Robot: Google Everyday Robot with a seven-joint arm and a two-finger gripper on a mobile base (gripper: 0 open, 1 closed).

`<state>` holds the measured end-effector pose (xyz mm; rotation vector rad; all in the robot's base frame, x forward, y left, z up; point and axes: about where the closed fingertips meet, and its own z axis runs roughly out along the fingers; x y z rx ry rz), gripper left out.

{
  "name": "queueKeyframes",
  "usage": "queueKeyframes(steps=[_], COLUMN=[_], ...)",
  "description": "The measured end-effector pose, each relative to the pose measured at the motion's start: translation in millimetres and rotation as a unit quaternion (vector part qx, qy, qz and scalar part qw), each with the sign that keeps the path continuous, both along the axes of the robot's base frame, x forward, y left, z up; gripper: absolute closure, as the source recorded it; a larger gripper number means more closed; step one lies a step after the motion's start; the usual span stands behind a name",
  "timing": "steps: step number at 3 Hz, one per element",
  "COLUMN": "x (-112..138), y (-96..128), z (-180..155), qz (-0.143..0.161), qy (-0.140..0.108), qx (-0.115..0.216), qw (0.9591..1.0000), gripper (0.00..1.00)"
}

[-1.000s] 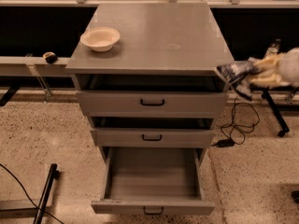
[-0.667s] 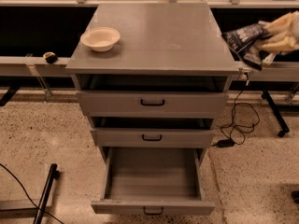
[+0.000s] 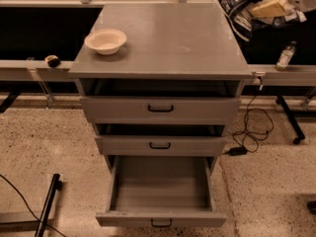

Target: Pick blue chip bag from bottom drawer and place on counter

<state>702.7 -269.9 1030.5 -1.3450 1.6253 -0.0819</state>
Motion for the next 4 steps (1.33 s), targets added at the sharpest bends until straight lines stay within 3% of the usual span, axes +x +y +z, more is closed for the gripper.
queueKeyframes(steps=[1,2,3,4], x=[24.3,47.8,71.0,88.5], y=[29.0,59.3,70.4,76.5], z=[-0.1,-13.9,-25.3,-38.1], qz=[-0.040,-0.070,-0.103,-0.121], qy=[0.023,0.043,0.055,0.071], qx=[0.056,0.095,0.117,0.147], qw=[0.9974,0.9921,0.9863,0.9791], gripper=[1.00,1.00,1.00,0.84])
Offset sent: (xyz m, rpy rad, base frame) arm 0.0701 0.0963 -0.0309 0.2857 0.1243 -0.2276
